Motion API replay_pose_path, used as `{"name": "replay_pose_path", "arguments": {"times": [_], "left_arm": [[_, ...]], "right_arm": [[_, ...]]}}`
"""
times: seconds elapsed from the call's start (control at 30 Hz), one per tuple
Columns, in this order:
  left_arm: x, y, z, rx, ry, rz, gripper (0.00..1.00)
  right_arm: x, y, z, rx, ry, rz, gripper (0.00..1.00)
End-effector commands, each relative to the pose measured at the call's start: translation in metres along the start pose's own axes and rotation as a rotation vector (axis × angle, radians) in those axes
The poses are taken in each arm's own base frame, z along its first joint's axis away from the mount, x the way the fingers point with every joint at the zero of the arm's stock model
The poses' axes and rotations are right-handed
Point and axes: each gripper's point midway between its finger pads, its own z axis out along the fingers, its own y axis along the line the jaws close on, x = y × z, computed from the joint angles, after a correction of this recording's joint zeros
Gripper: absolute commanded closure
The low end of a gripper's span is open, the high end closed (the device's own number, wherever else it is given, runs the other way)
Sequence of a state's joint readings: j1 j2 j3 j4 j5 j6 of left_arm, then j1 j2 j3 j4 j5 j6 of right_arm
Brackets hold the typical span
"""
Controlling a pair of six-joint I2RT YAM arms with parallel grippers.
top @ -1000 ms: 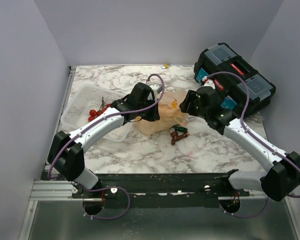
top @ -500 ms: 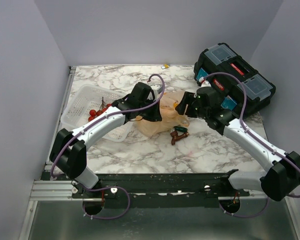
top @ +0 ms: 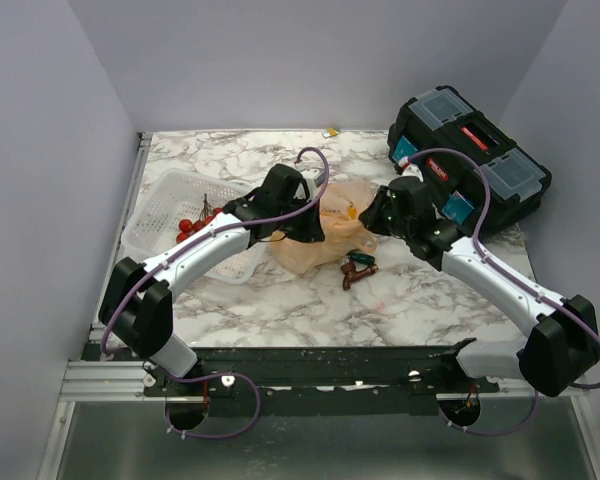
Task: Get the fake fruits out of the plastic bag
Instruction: Untie the plastic bag at the center of the board.
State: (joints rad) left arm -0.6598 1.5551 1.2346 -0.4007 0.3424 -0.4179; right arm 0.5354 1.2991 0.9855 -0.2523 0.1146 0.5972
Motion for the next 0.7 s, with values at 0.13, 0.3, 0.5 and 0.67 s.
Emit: {"name": "replay_pose_path", "arguments": {"times": [0.13, 0.3, 0.5, 0.67], "left_arm": [[-0.015, 0.000, -0.021, -0.005, -0.090, -0.029, 1.00], [-0.021, 0.008, -0.033, 0.011, -0.155, -0.094, 1.00], [-0.030, -0.006, -0.041, 0.073, -0.165, -0.032, 1.00], [-0.038, -0.008, -0.054, 0.051, -0.230, 0.066, 0.82]], "right_arm": [[-0.016, -0.049, -0.020, 0.211, -0.192, 0.075, 0.99], [-0.014, -0.048, -0.026, 0.179, -0.190, 0.024, 0.99], [-0.008, -0.015, -0.025, -0.011, -0.145, -0.042, 0.99], [-0.009, -0.005, -0.026, -0.058, -0.133, -0.048, 0.99]]}}
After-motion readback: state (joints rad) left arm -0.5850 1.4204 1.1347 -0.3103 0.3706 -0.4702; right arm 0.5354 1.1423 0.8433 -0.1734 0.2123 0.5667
